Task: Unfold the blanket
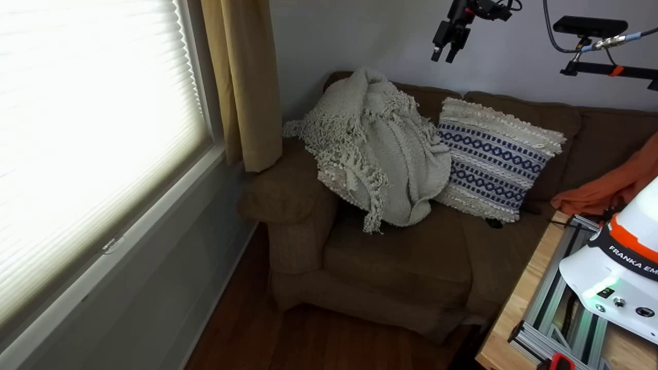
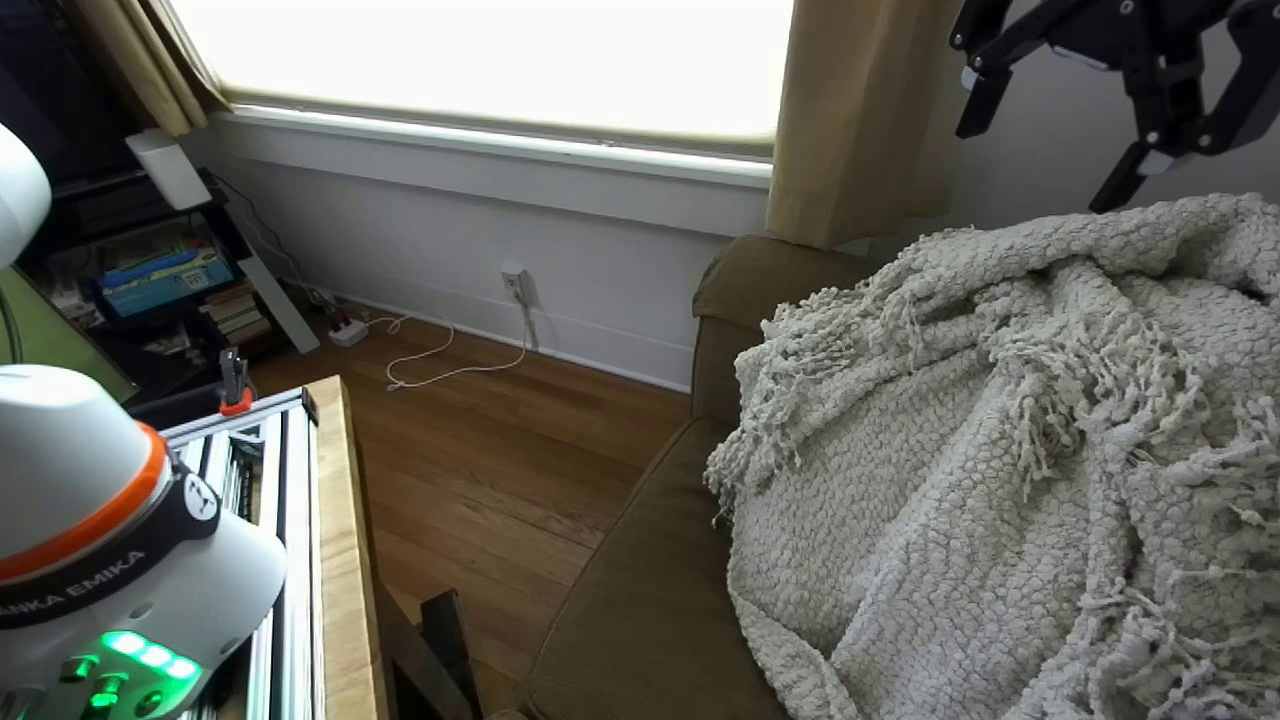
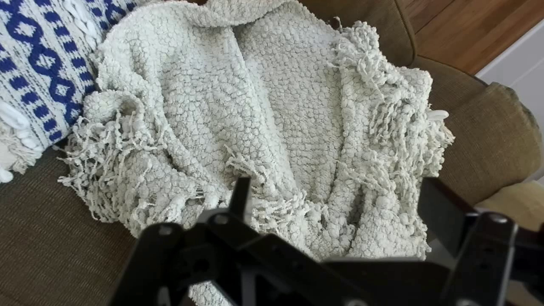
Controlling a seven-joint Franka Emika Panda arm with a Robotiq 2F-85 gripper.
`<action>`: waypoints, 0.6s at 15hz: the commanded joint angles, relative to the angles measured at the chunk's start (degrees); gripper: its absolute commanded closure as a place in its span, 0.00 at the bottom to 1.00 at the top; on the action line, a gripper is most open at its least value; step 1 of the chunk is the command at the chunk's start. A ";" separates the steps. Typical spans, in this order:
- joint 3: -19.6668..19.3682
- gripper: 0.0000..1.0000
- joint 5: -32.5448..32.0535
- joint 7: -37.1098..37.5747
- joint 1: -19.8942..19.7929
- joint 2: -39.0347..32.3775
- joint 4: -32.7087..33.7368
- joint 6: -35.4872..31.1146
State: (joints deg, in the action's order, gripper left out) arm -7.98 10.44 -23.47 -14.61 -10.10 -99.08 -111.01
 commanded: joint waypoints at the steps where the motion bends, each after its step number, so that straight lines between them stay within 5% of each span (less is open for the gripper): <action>1: -0.28 0.00 0.05 -0.04 0.22 -0.07 0.23 0.23; 4: -0.28 0.00 0.05 -0.04 0.22 -0.07 0.23 0.23; 9: -0.73 0.00 -3.56 19.08 2.83 -2.84 -1.36 -3.82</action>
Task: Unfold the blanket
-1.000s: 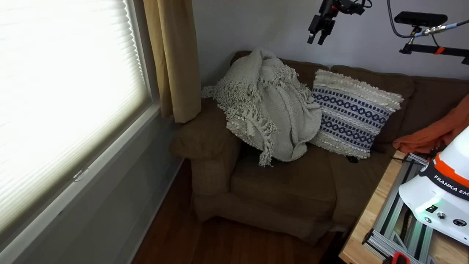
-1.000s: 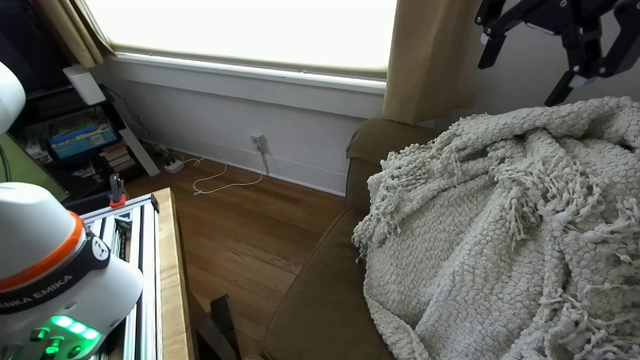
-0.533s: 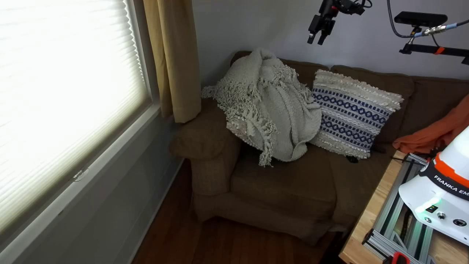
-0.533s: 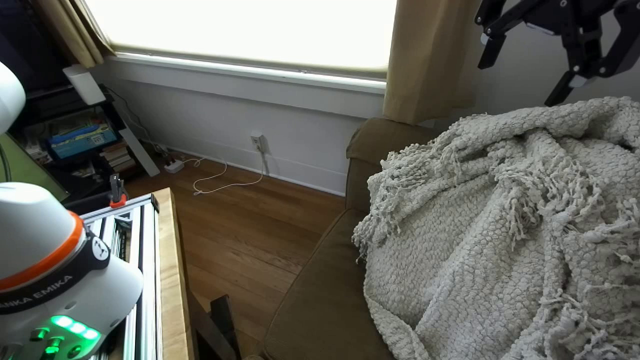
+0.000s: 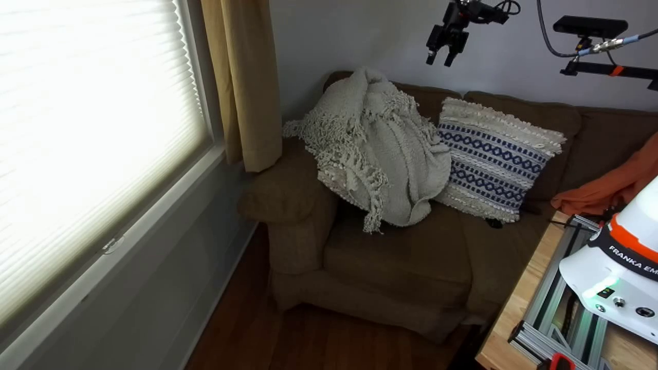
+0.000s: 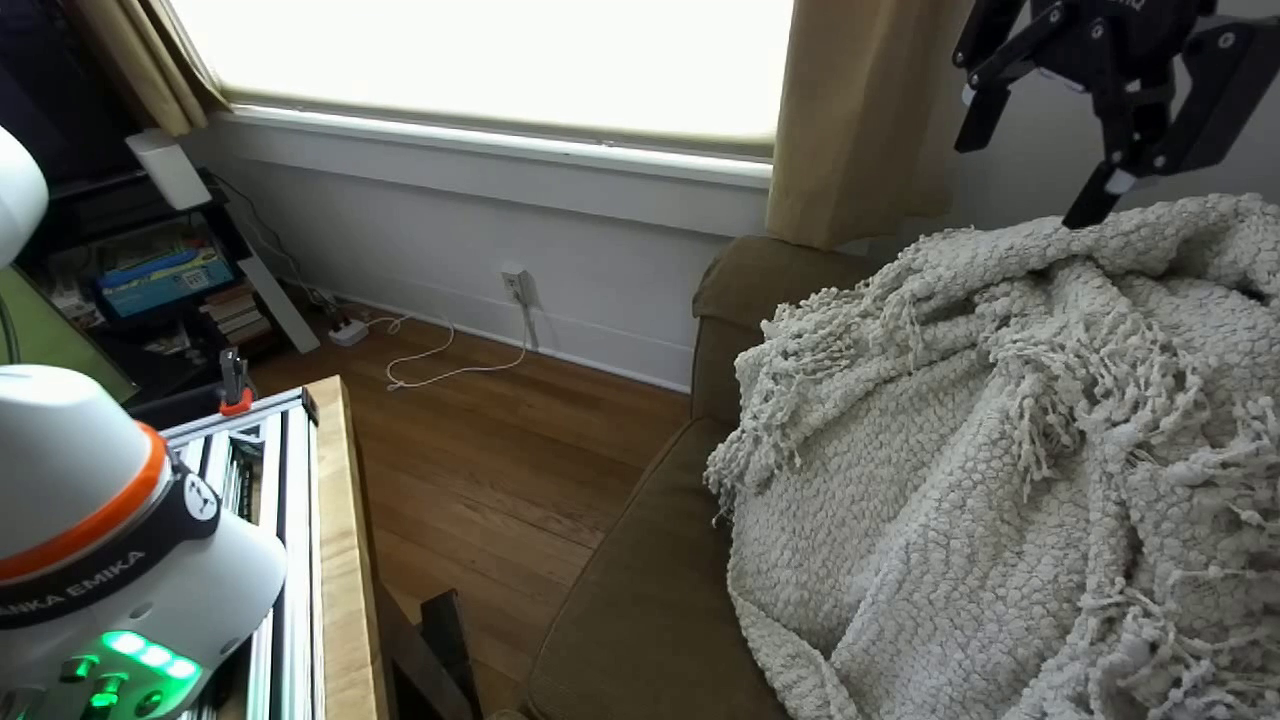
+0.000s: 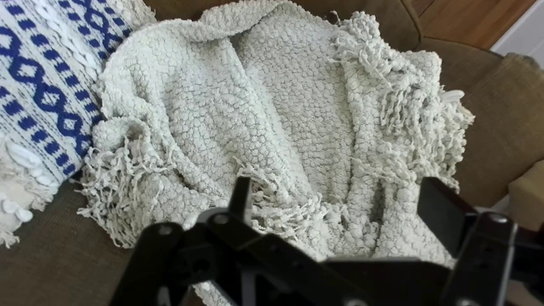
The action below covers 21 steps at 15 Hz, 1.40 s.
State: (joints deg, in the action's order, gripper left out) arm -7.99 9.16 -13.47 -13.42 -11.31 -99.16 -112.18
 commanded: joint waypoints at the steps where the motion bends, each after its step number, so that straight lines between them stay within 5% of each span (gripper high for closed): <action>1: -0.83 0.00 -2.21 12.34 1.92 -2.35 -2.03 -5.53; 10: -2.55 0.00 -0.14 35.73 2.99 -12.98 -2.48 -23.48; 21: -2.28 0.00 3.25 43.04 5.95 -21.50 -0.19 -38.15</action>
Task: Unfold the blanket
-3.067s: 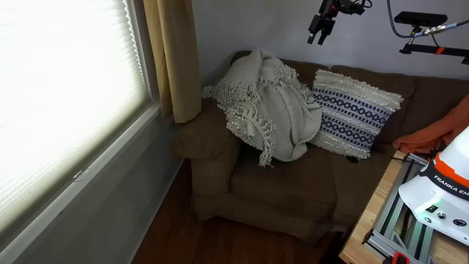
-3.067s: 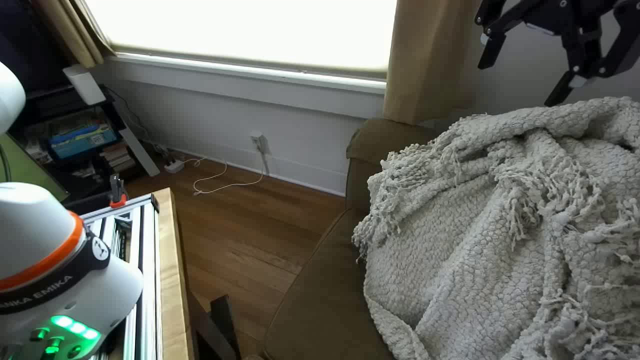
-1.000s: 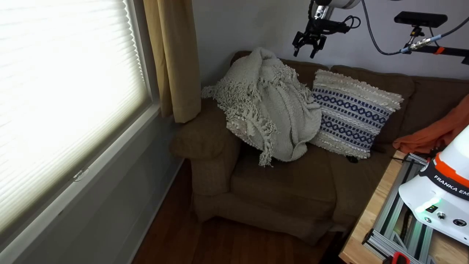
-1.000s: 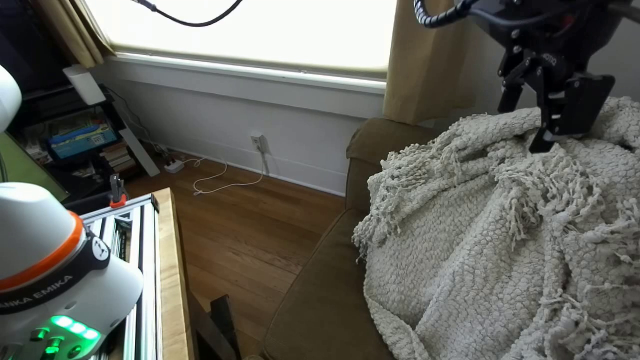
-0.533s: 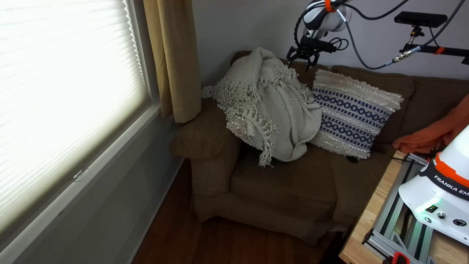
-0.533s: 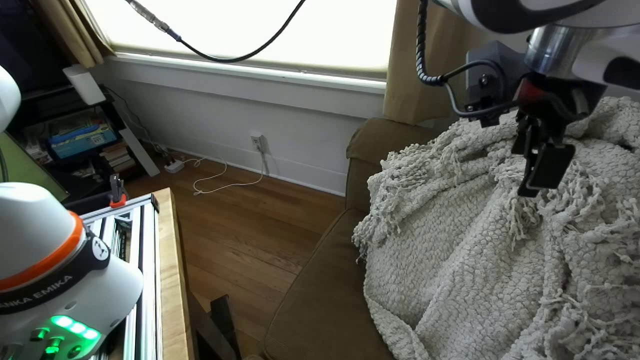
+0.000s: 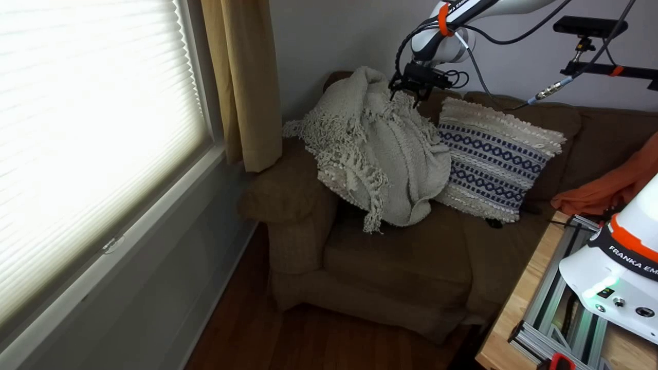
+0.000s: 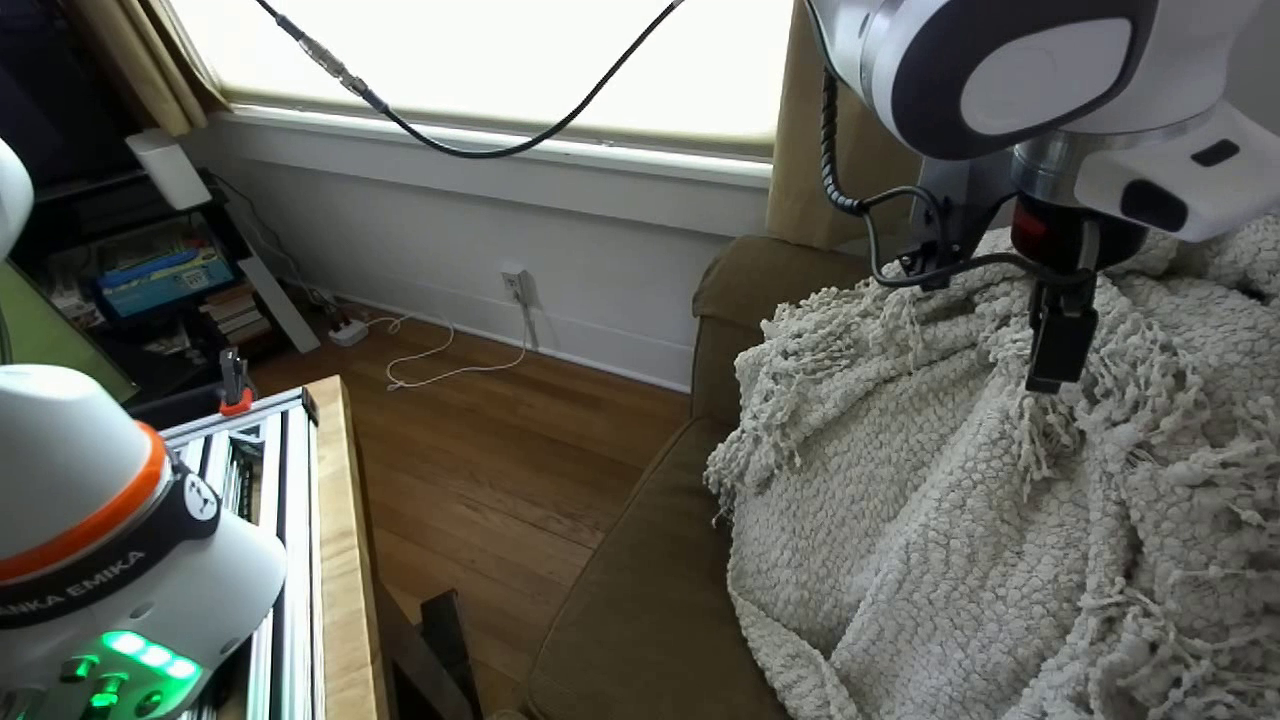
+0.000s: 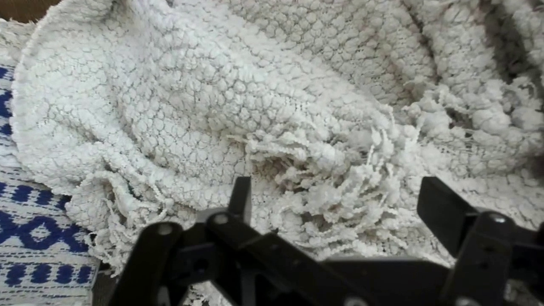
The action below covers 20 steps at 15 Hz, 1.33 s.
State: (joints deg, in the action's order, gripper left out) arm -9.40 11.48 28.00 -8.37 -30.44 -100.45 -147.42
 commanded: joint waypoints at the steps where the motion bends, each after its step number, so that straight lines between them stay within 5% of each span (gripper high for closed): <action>1: -1.00 0.00 0.93 1.84 1.10 -3.01 1.11 -4.75; 6: -2.02 0.04 0.69 3.21 2.10 -5.67 1.65 -8.84; 7: -2.27 0.26 0.67 3.43 2.30 -6.09 1.85 -9.42; 10: -3.10 0.36 0.29 3.58 2.84 -6.81 2.48 -9.44; 18: -9.15 0.99 -3.85 5.24 5.93 -5.93 2.15 -6.37; 20: -10.54 1.00 -5.52 5.68 6.65 -5.38 1.95 -3.96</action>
State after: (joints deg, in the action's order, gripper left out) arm -17.33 8.70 31.45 -3.42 -36.54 -98.27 -155.21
